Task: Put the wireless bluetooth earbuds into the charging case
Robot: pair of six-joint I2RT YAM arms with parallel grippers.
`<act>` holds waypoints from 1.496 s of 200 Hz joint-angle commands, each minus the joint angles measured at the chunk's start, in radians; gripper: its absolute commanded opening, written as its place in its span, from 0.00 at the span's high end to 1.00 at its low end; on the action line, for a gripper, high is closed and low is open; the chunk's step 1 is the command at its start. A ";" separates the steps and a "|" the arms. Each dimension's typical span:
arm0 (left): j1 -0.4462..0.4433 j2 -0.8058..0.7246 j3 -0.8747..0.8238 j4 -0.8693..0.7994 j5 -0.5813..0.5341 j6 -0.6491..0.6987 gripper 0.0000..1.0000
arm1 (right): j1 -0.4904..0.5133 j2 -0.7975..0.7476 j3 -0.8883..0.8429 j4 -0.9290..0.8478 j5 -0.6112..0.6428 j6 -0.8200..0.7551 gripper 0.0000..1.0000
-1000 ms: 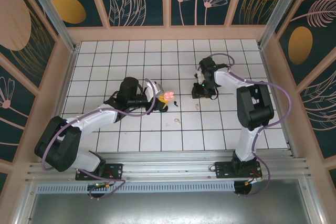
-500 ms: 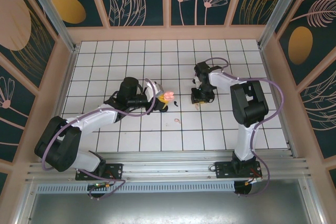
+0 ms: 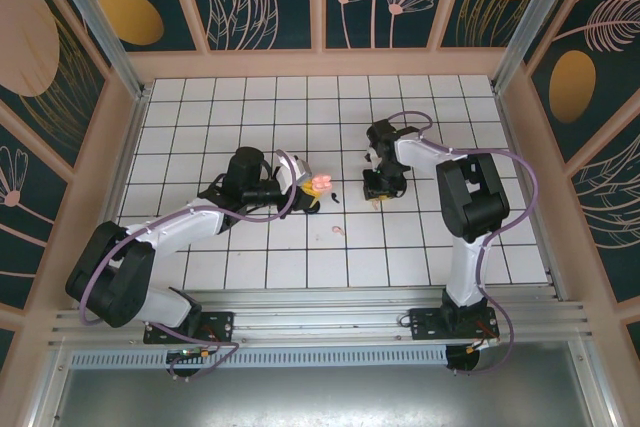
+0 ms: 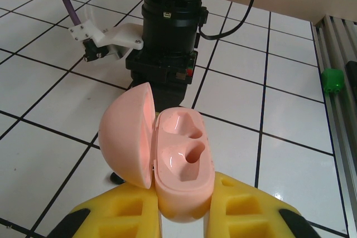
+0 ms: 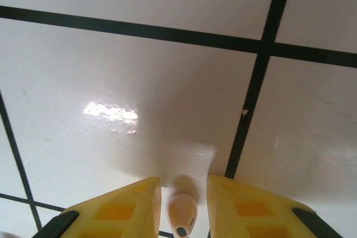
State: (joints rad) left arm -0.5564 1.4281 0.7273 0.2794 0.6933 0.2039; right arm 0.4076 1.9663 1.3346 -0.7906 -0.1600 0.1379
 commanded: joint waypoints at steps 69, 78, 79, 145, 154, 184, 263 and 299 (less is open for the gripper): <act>-0.007 -0.008 0.012 -0.019 -0.002 -0.001 0.83 | 0.011 0.007 -0.014 -0.032 0.019 0.028 0.74; -0.005 -0.008 0.012 -0.020 -0.002 -0.001 0.83 | 0.012 0.007 -0.016 -0.033 0.018 0.030 0.73; -0.004 -0.008 0.012 -0.020 -0.003 -0.001 0.83 | 0.012 0.006 -0.016 -0.033 0.018 0.031 0.73; -0.006 -0.003 0.016 -0.025 0.000 -0.004 0.83 | 0.015 0.007 -0.030 -0.041 0.014 0.039 0.74; -0.005 -0.003 0.017 -0.026 0.000 -0.004 0.83 | 0.015 0.008 -0.028 -0.043 0.014 0.040 0.75; -0.005 -0.002 0.017 -0.026 -0.001 -0.004 0.83 | 0.015 0.004 -0.028 -0.047 0.016 0.044 0.77; -0.005 0.002 0.021 -0.031 -0.001 -0.006 0.84 | 0.024 -0.007 -0.027 -0.070 0.023 0.063 0.72; -0.006 0.003 0.023 -0.034 -0.001 -0.006 0.84 | 0.026 -0.006 -0.027 -0.075 0.035 0.071 0.72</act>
State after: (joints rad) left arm -0.5568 1.4281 0.7273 0.2569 0.6933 0.2039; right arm 0.4168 1.9663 1.3285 -0.7933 -0.1379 0.1864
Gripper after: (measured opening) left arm 0.178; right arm 0.282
